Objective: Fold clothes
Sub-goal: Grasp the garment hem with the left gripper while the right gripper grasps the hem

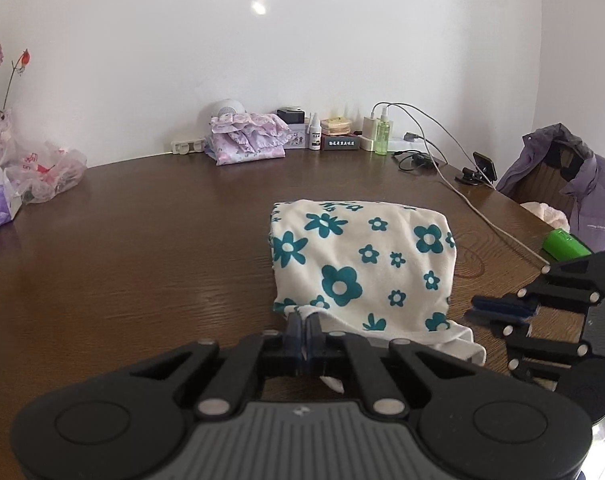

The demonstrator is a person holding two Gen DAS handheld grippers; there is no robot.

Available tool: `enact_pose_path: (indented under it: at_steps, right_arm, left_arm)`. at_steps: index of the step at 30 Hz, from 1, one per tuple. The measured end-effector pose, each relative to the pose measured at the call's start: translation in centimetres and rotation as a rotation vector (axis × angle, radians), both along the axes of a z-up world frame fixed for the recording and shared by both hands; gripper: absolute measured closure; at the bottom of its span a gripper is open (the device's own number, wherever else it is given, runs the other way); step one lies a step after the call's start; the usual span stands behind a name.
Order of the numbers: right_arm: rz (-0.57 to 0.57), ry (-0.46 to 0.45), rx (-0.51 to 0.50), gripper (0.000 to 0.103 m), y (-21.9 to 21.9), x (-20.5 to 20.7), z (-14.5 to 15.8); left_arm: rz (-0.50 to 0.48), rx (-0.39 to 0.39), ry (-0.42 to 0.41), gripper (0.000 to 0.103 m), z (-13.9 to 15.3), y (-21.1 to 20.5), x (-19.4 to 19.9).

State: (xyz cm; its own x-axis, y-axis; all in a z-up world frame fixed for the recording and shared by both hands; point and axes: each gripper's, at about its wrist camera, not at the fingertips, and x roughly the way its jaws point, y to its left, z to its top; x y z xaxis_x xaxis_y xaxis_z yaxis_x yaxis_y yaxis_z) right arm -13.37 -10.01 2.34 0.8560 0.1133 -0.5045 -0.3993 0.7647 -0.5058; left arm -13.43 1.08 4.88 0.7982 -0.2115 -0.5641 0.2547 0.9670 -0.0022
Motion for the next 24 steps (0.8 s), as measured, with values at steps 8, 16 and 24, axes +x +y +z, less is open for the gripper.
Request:
enact_pose_path:
  at_steps: [8, 16, 24]
  right_arm:
    - [0.240, -0.072, 0.011, 0.076, 6.0, -1.1, -0.2]
    - [0.261, -0.144, -0.115, 0.085, 8.3, -0.1, -2.0]
    - [0.085, -0.119, -0.150, 0.090, 4.2, -0.5, -3.5]
  left_arm:
    - [-0.028, 0.025, -0.001, 0.102, -0.3, -1.4, -0.8]
    - [-0.008, 0.017, -0.007, 0.102, 0.0, -0.3, -1.2]
    - [0.004, 0.006, 0.007, 0.102, -0.4, 0.4, -0.9]
